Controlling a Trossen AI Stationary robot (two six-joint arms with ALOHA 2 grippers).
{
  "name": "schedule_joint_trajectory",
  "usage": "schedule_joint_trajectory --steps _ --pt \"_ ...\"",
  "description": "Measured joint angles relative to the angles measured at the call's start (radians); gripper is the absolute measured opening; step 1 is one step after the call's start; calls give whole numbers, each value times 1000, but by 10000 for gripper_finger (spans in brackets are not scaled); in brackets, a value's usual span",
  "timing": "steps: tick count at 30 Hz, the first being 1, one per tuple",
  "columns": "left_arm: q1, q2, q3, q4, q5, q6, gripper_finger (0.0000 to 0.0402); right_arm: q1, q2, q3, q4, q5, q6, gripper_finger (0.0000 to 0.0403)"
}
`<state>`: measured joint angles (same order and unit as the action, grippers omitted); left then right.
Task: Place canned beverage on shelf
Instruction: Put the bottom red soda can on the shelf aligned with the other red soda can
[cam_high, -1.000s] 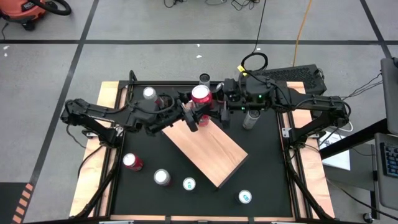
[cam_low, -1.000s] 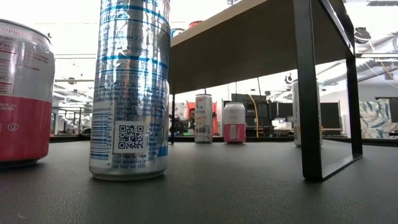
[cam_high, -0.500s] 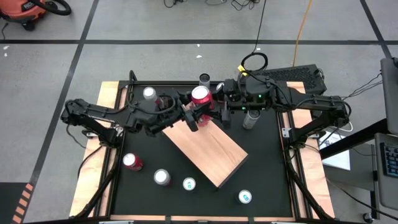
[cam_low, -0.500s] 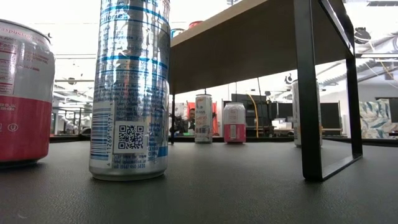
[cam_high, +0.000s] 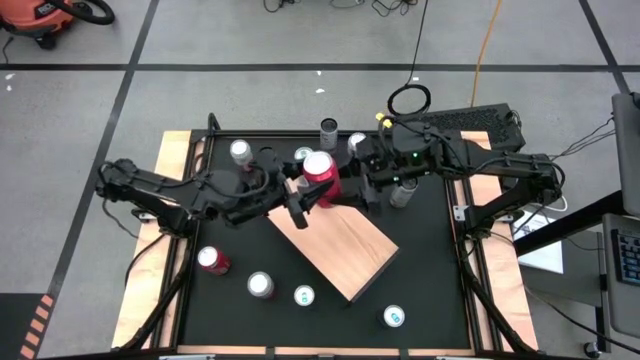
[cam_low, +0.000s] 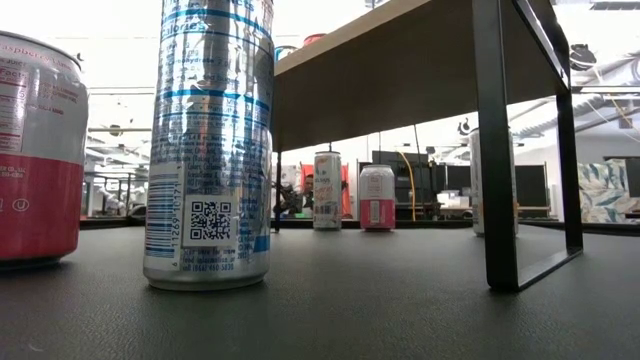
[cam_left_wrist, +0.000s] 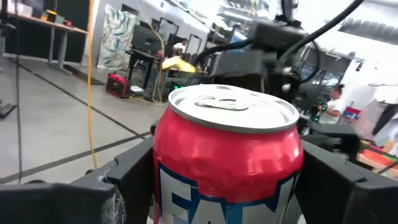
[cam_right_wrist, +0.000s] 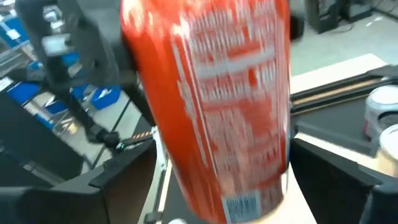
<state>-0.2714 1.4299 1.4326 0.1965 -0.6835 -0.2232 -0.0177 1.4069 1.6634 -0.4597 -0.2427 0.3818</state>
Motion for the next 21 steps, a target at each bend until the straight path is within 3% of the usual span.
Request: schedule_joint_trajectory --steps 10,21 --pt "-81 -54 0 -47 0 53 295 6 -119 0 -71 -71 -31 341" --pt "-135 -93 0 -241 23 47 295 34 -262 0 -177 -76 -63 341"
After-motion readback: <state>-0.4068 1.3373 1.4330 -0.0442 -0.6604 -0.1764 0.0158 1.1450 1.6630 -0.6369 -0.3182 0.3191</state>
